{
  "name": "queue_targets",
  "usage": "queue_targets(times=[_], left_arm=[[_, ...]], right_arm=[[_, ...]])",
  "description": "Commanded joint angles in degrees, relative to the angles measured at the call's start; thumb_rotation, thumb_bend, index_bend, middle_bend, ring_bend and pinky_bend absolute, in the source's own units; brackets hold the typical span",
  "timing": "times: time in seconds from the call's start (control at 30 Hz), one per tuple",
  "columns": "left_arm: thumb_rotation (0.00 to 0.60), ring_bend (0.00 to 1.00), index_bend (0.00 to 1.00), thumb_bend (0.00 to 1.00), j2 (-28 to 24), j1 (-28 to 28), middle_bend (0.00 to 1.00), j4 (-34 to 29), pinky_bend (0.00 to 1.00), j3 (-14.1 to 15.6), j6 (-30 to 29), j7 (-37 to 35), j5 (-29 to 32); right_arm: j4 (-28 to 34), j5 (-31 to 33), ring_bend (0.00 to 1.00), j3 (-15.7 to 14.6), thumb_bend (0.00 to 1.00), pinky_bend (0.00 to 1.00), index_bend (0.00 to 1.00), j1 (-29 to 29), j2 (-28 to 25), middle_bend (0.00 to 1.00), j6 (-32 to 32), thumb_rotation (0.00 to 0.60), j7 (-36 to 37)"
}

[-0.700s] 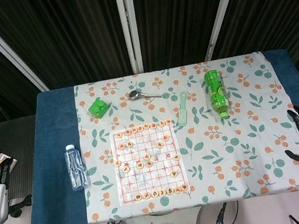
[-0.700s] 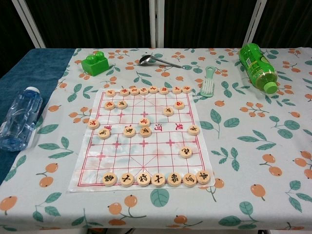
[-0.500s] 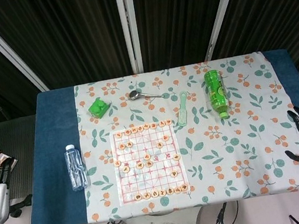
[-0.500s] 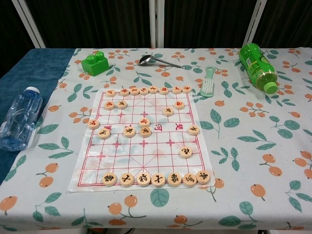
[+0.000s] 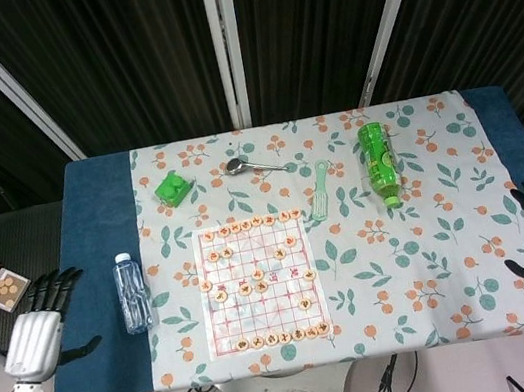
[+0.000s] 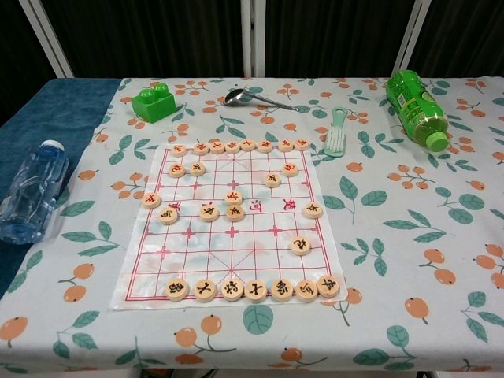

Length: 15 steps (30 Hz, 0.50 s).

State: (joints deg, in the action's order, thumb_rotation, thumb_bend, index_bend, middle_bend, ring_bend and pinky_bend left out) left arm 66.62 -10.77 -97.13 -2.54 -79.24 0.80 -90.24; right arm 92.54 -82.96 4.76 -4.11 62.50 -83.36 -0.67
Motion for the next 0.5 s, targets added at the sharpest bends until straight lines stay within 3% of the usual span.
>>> queue_targets(times=[0.03, 0.3, 0.5], left_arm=[[0.6, 0.0, 0.11, 0.11, 2.8, -4.5, 0.07, -0.8, 0.0, -0.4, 6.1, 2.6, -0.2], [0.6, 0.0, 0.14, 0.11, 12.3, -11.9, 0.07, 3.9, 0.0, -1.2, 15.5, 5.5, 1.0], [0.6, 0.0, 0.18, 0.14, 16.5, -14.5, 0.07, 6.7, 0.0, -1.3, 18.2, 6.8, 2.2]], right_arm=[[-0.3, 0.0, 0.0, 0.0, 0.03, 0.0, 0.0, 0.0, -0.1, 0.0, 0.0, 0.6, 0.1], [-1.5, 0.5, 0.0, -0.1, 0.03, 0.0, 0.0, 1.0, -0.5, 0.0, -0.9, 0.6, 2.0], [-2.3, 0.2, 0.0, -0.4, 0.03, 0.0, 0.0, 1.6, -1.1, 0.0, -1.4, 0.6, 3.5]])
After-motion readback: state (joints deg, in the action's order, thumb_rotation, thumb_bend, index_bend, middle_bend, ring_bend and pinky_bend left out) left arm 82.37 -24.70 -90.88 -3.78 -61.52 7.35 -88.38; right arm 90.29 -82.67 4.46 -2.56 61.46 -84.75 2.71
